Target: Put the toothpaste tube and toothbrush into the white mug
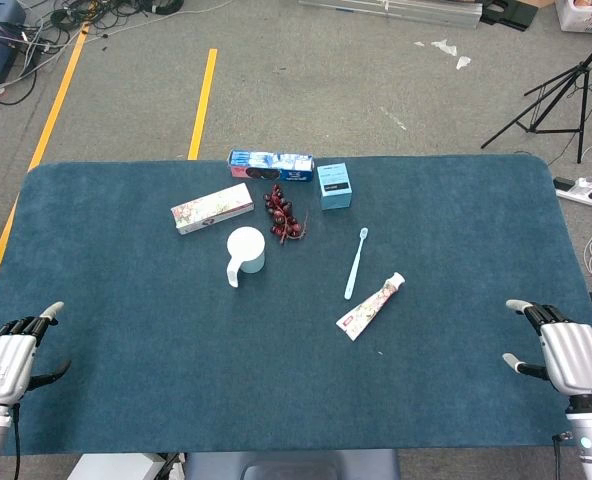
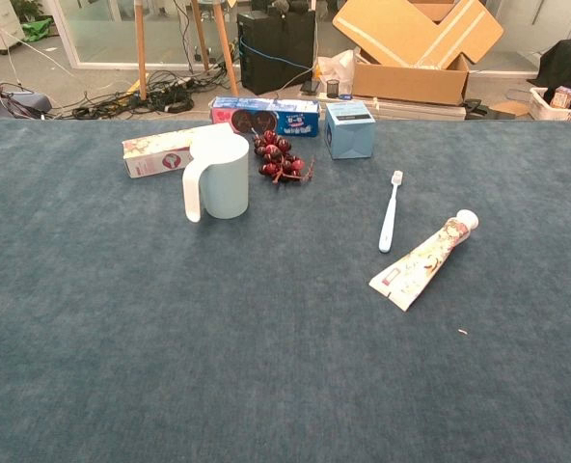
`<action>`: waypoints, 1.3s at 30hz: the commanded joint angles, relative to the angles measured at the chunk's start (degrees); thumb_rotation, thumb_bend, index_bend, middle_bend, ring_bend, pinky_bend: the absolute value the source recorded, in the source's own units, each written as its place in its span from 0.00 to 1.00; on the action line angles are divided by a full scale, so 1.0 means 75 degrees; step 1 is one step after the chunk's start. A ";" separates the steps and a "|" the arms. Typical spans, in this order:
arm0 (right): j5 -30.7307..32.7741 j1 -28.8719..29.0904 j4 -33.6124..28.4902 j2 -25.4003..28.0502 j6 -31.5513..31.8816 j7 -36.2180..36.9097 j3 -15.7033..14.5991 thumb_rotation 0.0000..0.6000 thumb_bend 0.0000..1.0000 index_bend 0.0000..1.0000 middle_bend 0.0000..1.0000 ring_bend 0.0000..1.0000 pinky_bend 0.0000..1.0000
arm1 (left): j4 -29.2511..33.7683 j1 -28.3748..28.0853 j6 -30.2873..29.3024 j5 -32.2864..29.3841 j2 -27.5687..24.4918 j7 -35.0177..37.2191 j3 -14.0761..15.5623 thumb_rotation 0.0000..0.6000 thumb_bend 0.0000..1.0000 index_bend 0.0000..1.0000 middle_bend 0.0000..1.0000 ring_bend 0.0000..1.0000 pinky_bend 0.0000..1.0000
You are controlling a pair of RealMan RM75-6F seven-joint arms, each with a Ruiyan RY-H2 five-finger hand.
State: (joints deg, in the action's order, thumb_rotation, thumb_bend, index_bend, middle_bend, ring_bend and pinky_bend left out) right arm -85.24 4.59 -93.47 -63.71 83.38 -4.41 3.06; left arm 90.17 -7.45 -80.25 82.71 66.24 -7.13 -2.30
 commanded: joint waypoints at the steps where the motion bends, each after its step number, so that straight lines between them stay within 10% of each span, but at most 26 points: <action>1: -0.0049 -0.0007 -0.0009 -0.0012 0.0018 -0.0016 -0.0016 1.00 0.00 0.31 0.41 0.35 0.61 | -0.0001 -0.0004 -0.0021 0.0043 0.0017 0.0075 0.0008 1.00 0.19 0.17 0.34 0.30 0.31; 19: -0.0121 -0.0124 -0.0106 0.0032 0.0272 0.0030 -0.0013 1.00 0.00 0.31 0.41 0.35 0.61 | 0.0066 -0.0121 0.0075 0.0247 0.0180 0.0127 0.0083 1.00 0.19 0.34 0.31 0.29 0.32; 39: -0.0118 -0.0171 -0.0078 0.0152 0.0311 0.0363 0.0028 1.00 0.00 0.31 0.41 0.35 0.61 | 0.0519 -0.1670 0.2216 -0.0561 -0.0052 0.1196 -0.0621 1.00 0.19 0.24 0.23 0.21 0.27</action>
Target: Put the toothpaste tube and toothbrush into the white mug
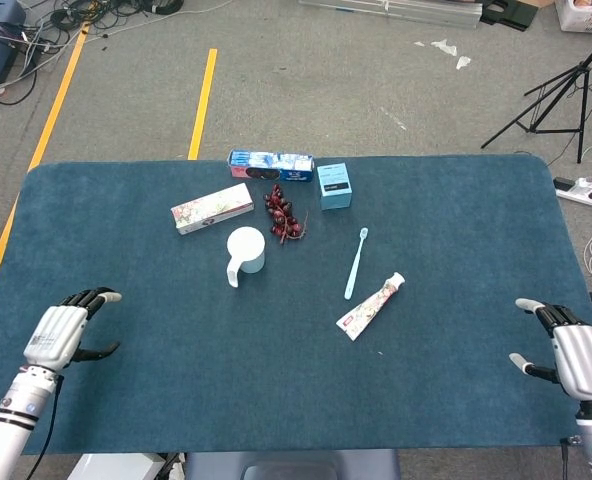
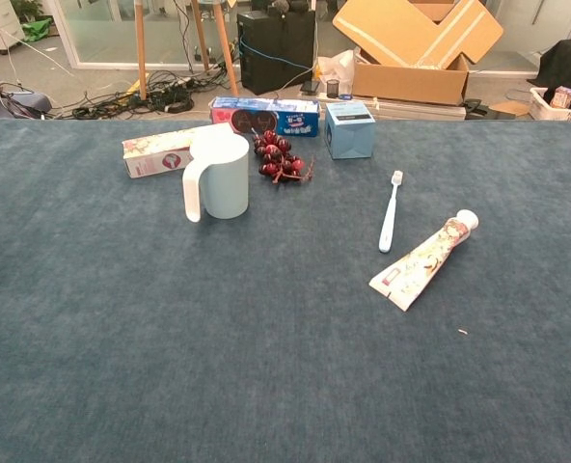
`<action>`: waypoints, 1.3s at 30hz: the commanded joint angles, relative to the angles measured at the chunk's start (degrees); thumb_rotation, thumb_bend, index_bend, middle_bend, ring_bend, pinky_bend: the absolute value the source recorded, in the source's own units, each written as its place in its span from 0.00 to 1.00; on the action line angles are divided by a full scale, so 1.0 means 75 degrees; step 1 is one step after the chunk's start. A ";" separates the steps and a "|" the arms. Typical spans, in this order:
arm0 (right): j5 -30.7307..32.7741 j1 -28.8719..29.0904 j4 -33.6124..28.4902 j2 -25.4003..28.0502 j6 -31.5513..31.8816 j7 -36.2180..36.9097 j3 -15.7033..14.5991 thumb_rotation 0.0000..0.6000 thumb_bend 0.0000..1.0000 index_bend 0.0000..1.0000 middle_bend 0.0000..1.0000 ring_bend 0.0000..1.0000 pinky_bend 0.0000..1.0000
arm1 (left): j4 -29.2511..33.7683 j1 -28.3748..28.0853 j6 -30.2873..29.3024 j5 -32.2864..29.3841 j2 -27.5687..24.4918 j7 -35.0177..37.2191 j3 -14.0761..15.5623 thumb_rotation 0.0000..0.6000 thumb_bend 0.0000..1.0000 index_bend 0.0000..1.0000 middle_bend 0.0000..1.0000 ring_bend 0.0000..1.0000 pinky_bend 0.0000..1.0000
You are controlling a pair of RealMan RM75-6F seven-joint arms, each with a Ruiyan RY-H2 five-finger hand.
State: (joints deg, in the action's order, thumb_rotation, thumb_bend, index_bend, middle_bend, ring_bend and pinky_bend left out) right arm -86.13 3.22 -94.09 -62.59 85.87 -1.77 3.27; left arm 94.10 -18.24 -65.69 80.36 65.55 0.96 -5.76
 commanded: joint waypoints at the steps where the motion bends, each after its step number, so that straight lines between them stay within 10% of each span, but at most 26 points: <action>1: -0.0001 0.0016 0.0009 0.0003 -0.0036 0.0015 -0.0003 1.00 0.00 0.31 0.41 0.35 0.61 | -0.0048 -0.0327 0.0408 -0.0380 0.0083 0.0147 -0.0223 1.00 0.19 0.24 0.23 0.21 0.28; 12: -0.0010 -0.0016 0.0021 0.0065 0.0018 0.0179 0.0017 1.00 0.00 0.31 0.41 0.35 0.61 | -0.0275 -0.0966 0.1622 -0.1527 0.0406 0.1420 -0.0744 1.00 0.47 0.19 0.22 0.20 0.22; 20: -0.0004 -0.0012 0.0041 0.0096 -0.0007 0.0279 0.0025 1.00 0.00 0.31 0.41 0.35 0.61 | -0.0571 -0.1285 0.2184 -0.2175 0.0729 0.2383 -0.1108 1.00 0.03 0.18 0.20 0.18 0.16; 39: 0.0007 0.0021 0.0080 0.0161 -0.0117 0.0484 0.0020 1.00 0.00 0.31 0.41 0.35 0.61 | -0.1154 -0.2199 0.3726 -0.4262 0.1386 0.3358 -0.1849 1.00 0.00 0.10 0.10 0.06 0.00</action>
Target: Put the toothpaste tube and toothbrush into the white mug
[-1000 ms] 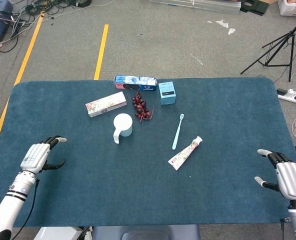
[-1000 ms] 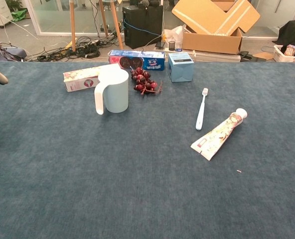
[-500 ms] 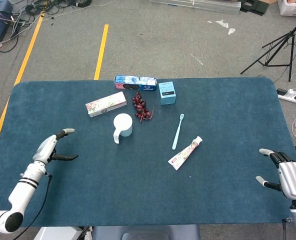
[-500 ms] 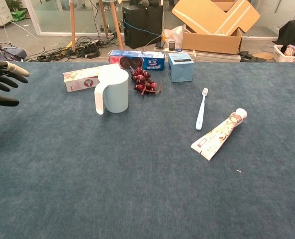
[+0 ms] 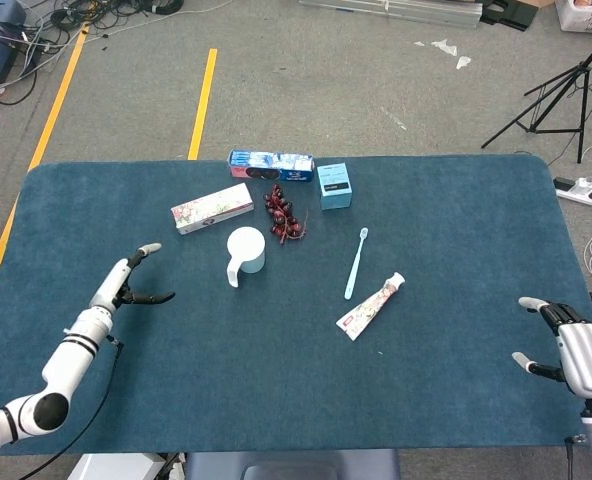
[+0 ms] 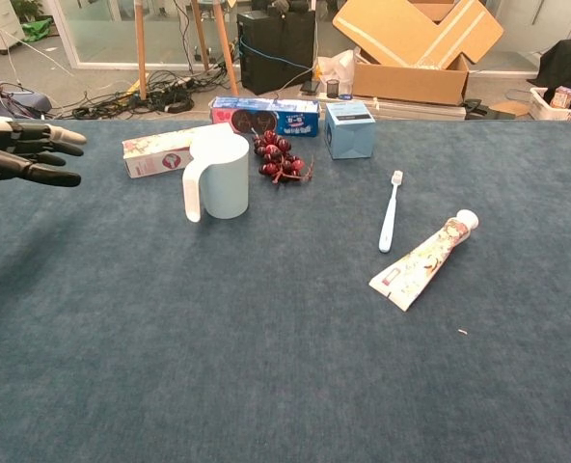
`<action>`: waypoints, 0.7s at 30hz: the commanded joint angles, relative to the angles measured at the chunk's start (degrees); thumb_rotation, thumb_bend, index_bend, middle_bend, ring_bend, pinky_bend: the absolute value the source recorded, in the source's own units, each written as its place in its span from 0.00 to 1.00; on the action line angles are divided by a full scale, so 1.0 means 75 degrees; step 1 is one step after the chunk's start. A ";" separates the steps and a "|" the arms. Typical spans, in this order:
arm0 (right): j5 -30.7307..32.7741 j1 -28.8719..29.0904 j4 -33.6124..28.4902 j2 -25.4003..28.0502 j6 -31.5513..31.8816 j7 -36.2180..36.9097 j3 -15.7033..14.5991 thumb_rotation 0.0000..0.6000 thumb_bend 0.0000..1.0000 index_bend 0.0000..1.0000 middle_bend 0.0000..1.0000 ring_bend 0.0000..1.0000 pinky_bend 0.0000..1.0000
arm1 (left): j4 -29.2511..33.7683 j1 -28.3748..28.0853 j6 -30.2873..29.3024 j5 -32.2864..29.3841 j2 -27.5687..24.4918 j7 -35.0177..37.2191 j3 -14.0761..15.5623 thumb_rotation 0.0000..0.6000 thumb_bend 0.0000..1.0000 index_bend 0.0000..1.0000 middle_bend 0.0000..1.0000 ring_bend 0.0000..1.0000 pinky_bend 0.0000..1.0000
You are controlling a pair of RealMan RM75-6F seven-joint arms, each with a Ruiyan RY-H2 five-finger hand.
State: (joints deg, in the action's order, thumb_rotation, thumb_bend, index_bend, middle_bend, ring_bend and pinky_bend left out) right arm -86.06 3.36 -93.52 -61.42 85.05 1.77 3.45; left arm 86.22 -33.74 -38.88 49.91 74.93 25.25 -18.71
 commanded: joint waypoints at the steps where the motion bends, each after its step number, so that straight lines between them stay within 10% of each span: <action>1: -0.0006 0.0006 0.0004 0.0007 -0.0014 0.0020 -0.0005 1.00 0.00 0.31 0.41 0.35 0.61 | -0.0141 -0.0165 0.0183 -0.0258 0.0175 0.0145 -0.0149 1.00 0.00 0.08 0.10 0.06 0.00; 21: -0.0053 0.0032 0.0004 0.0040 -0.0078 0.0084 -0.0042 1.00 0.00 0.31 0.41 0.35 0.61 | -0.0621 -0.0664 0.1070 -0.1165 0.0797 0.0989 -0.0835 1.00 0.01 0.05 0.08 0.07 0.11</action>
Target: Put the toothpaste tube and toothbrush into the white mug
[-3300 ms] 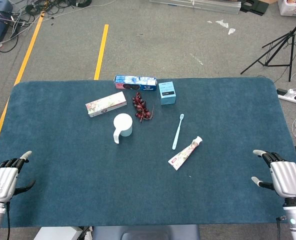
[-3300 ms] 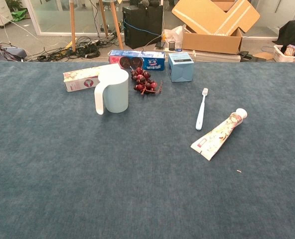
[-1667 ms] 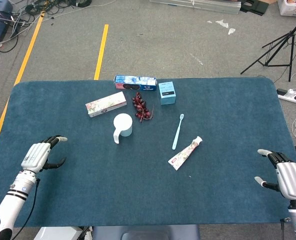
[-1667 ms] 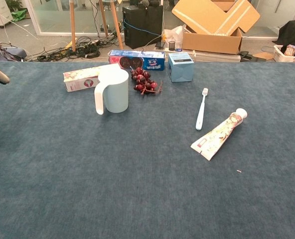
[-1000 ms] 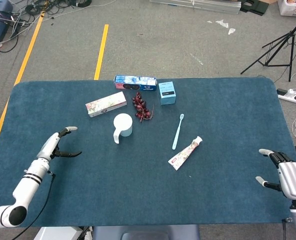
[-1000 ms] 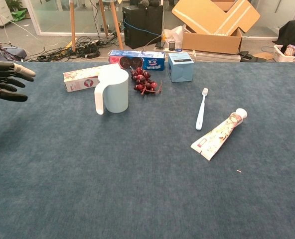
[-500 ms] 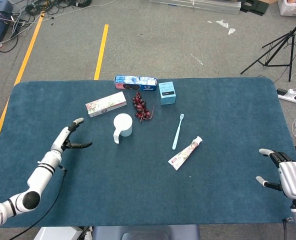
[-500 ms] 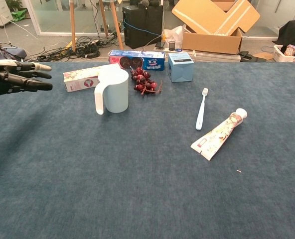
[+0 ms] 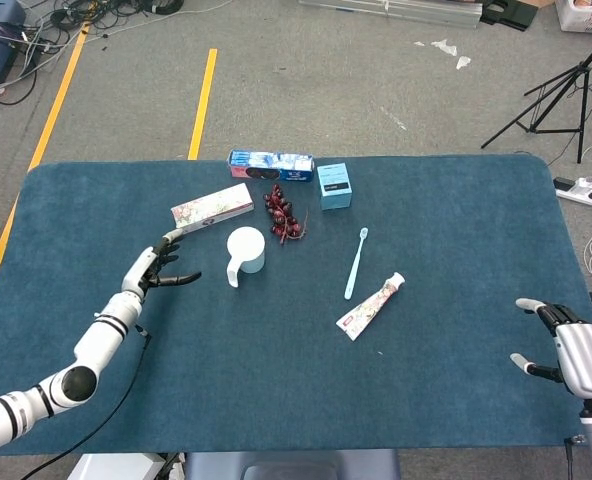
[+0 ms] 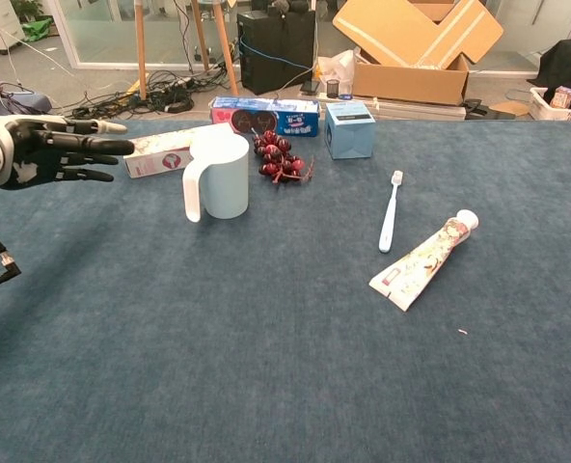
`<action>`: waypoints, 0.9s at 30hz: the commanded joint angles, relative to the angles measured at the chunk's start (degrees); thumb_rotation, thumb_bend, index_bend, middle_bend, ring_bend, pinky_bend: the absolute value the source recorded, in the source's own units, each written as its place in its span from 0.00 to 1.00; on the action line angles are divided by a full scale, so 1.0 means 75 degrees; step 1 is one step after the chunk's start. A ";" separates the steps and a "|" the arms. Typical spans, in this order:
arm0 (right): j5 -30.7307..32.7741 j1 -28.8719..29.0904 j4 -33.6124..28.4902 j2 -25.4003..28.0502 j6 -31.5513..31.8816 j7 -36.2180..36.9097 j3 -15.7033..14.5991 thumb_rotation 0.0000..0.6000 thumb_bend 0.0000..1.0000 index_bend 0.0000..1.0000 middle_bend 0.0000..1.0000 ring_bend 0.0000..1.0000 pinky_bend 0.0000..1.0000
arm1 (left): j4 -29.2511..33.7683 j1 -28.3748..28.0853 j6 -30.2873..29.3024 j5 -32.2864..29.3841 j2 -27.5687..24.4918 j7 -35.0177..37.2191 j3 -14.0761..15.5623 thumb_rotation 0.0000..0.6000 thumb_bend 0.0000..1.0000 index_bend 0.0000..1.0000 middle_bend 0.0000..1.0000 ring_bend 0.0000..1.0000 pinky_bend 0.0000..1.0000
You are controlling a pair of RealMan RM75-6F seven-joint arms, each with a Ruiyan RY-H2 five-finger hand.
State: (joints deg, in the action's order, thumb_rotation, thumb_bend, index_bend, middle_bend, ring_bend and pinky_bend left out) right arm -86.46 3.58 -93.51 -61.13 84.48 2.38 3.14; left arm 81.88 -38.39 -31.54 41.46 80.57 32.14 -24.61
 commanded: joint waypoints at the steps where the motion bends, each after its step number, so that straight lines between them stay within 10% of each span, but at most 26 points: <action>1: 0.0000 0.0002 0.0001 0.0002 -0.0004 0.0006 0.0000 1.00 0.00 0.31 0.41 0.35 0.61 | -0.0061 -0.0061 0.0124 -0.0043 0.0074 0.0093 -0.0064 1.00 0.01 0.05 0.08 0.07 0.11; 27: -0.0050 0.0002 -0.0009 0.0041 0.0003 0.0071 -0.0028 1.00 0.00 0.31 0.41 0.35 0.61 | -0.0443 -0.0684 0.0641 -0.0486 0.0652 0.0107 -0.0083 1.00 0.01 0.05 0.08 0.07 0.11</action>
State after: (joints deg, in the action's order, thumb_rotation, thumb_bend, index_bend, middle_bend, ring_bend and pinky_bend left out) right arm -86.84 3.59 -93.58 -60.82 84.49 2.91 2.93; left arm 78.63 -43.44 -26.84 37.90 85.40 32.98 -25.27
